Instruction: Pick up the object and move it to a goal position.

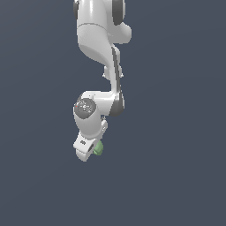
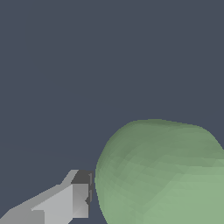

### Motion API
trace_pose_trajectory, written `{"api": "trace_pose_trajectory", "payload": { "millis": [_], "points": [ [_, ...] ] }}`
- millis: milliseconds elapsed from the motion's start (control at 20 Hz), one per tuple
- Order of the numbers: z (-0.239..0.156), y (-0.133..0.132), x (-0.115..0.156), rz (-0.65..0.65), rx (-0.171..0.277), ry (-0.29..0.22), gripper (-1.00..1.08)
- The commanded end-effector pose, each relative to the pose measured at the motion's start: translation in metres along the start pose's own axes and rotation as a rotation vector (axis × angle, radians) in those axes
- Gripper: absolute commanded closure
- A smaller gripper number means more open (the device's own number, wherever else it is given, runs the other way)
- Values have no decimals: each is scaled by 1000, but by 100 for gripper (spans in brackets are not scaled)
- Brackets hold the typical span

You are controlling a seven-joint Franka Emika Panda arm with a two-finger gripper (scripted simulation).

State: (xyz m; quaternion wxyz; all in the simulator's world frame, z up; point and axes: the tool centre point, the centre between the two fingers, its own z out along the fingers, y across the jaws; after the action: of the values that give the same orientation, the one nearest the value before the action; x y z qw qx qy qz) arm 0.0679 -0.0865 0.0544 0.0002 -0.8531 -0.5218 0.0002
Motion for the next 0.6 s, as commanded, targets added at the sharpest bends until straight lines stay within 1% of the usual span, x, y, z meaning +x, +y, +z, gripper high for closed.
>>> {"api": "trace_pose_trajectory", "payload": {
  "millis": [0,250,400,550],
  "points": [
    [-1,1,-3,0,-1,0,108],
    [-6,10,-26,0,-1,0,108],
    [-11,20,-49,0,-1,0,108],
    [-17,31,-78,0,-1,0,108]
  ]
}}
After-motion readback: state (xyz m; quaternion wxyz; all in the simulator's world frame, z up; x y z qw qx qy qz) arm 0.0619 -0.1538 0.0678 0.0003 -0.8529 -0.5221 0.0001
